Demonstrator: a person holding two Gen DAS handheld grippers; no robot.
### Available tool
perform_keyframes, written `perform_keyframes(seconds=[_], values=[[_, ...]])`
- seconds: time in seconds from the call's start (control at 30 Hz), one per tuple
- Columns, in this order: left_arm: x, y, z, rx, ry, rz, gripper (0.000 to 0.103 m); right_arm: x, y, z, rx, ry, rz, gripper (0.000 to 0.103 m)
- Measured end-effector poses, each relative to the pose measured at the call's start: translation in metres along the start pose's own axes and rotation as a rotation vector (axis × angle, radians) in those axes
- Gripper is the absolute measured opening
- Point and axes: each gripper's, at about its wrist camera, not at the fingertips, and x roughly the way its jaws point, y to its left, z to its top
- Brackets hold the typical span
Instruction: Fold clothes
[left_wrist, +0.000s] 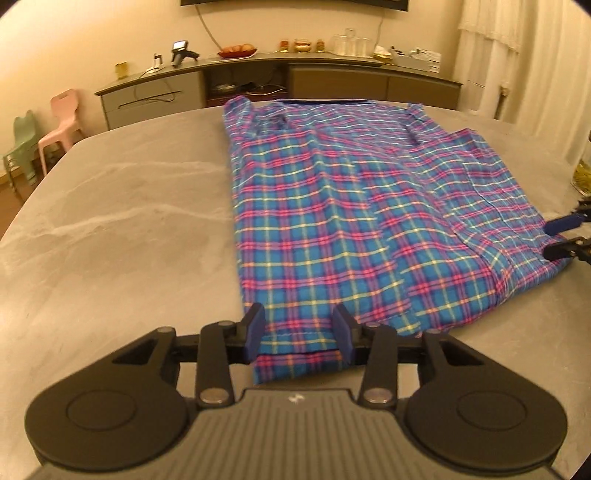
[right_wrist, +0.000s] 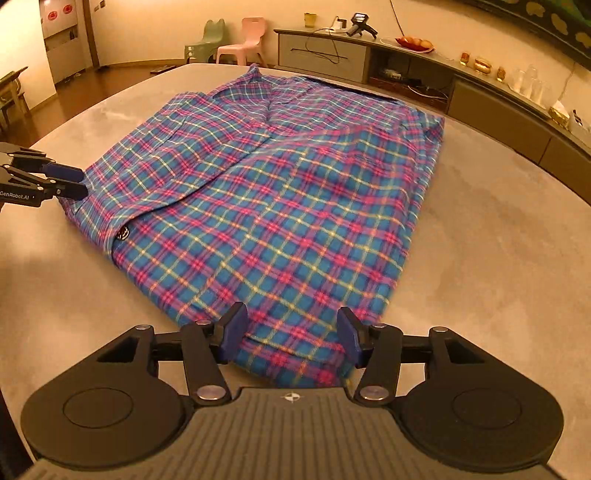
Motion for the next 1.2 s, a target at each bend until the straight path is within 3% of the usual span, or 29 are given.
perform_keyframes(seconds=[0.27, 0.33, 0.47, 0.6, 0.77, 0.8, 0.87, 1.0, 1.07, 1.1, 1.13, 1.17, 1.2], values=[[-0.008, 0.004, -0.006, -0.024, -0.009, 0.056, 0.044, -0.016, -0.026, -0.016, 0.076, 0.014, -0.105, 0.058], [-0.011, 0.001, -0.007, -0.023, -0.016, 0.068, 0.042, -0.025, -0.021, -0.019, 0.068, -0.018, -0.147, 0.058], [-0.027, -0.003, -0.011, -0.061, -0.037, 0.059, 0.039, -0.045, 0.008, -0.028, 0.007, -0.100, -0.113, 0.060], [-0.044, -0.001, -0.014, -0.160, -0.038, 0.001, 0.040, -0.044, 0.042, -0.038, -0.107, -0.128, -0.134, 0.072], [-0.048, 0.001, -0.024, -0.324, 0.030, -0.143, 0.052, -0.017, 0.077, -0.044, -0.365, -0.147, -0.310, 0.080], [-0.045, 0.000, -0.026, -0.352, 0.052, -0.172, 0.055, -0.012, 0.083, -0.045, -0.410, -0.156, -0.342, 0.086], [-0.037, -0.001, -0.028, -0.395, 0.088, -0.212, 0.057, -0.006, 0.091, -0.043, -0.454, -0.175, -0.369, 0.086], [-0.026, 0.006, -0.020, -0.494, 0.070, -0.224, 0.061, 0.003, 0.097, -0.033, -0.465, -0.195, -0.380, 0.087], [-0.020, 0.014, -0.017, -0.577, 0.053, -0.233, 0.062, 0.006, 0.089, -0.023, -0.384, -0.176, -0.333, 0.082], [-0.017, 0.018, -0.016, -0.621, 0.044, -0.236, 0.061, 0.007, 0.084, -0.018, -0.336, -0.163, -0.298, 0.070], [-0.014, 0.021, -0.014, -0.654, 0.042, -0.243, 0.058, 0.008, 0.079, -0.013, -0.294, -0.150, -0.257, 0.046], [-0.011, 0.023, -0.013, -0.685, 0.041, -0.251, 0.041, 0.010, 0.076, -0.010, -0.268, -0.136, -0.236, 0.033], [-0.010, 0.021, -0.011, -0.674, 0.037, -0.253, 0.002, 0.012, 0.075, -0.008, -0.270, -0.128, -0.246, 0.019]])
